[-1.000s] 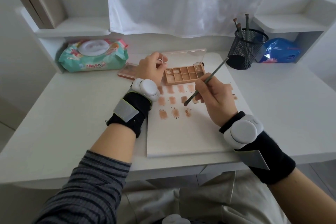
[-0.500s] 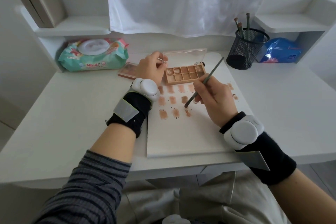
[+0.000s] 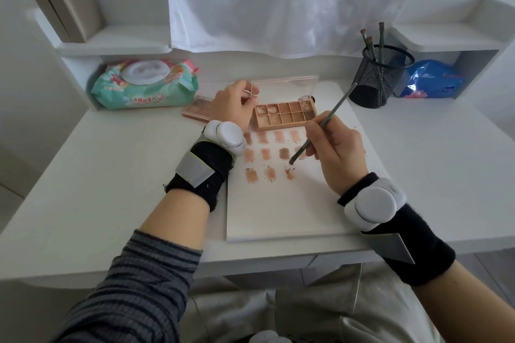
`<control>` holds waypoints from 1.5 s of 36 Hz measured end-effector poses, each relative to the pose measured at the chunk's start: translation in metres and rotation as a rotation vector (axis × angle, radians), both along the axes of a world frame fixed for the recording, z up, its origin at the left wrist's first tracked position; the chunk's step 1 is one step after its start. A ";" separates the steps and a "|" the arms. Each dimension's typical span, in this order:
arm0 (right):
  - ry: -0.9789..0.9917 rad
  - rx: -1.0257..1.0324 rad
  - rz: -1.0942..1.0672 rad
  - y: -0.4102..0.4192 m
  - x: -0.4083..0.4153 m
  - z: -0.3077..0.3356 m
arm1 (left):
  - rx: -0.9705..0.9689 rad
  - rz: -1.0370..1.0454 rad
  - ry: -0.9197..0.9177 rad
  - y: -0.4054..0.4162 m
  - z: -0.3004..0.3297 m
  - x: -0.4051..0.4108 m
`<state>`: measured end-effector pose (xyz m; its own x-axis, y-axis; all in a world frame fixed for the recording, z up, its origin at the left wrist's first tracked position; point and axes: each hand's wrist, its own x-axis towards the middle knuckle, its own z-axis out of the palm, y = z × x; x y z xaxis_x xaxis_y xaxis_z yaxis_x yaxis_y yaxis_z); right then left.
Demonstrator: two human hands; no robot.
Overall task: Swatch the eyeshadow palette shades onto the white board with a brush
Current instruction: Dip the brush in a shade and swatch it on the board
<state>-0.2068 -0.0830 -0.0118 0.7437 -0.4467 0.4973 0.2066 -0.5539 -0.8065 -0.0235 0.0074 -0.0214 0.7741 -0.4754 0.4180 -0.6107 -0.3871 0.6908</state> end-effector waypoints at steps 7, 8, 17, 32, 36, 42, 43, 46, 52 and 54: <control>-0.006 0.003 0.003 0.001 -0.001 0.000 | 0.003 0.004 -0.002 0.000 0.000 0.000; 0.007 -0.009 0.007 0.001 -0.001 -0.001 | 0.005 0.005 -0.003 0.000 0.000 0.000; 0.122 -0.064 0.061 0.001 -0.002 -0.002 | 0.004 0.008 0.009 0.001 0.001 -0.001; 0.025 -0.044 0.026 0.000 -0.001 -0.003 | 0.012 0.006 -0.010 0.001 0.001 -0.001; -0.004 -0.011 0.006 -0.001 -0.001 -0.002 | 0.007 0.011 -0.005 0.000 0.000 -0.001; 0.066 -0.116 0.039 -0.001 0.000 -0.006 | 0.004 0.012 -0.009 0.000 -0.001 -0.001; 0.082 -0.142 0.041 -0.002 0.000 -0.006 | 0.003 0.011 -0.009 0.000 -0.002 0.000; 0.111 -0.244 0.062 -0.002 -0.001 -0.005 | 0.002 0.010 -0.012 0.000 -0.002 0.001; 0.103 -0.378 0.130 0.001 -0.003 -0.001 | -0.005 0.014 -0.007 -0.001 -0.004 0.002; 0.102 -0.381 0.149 0.002 -0.003 0.000 | -0.004 0.019 -0.007 -0.001 -0.004 0.001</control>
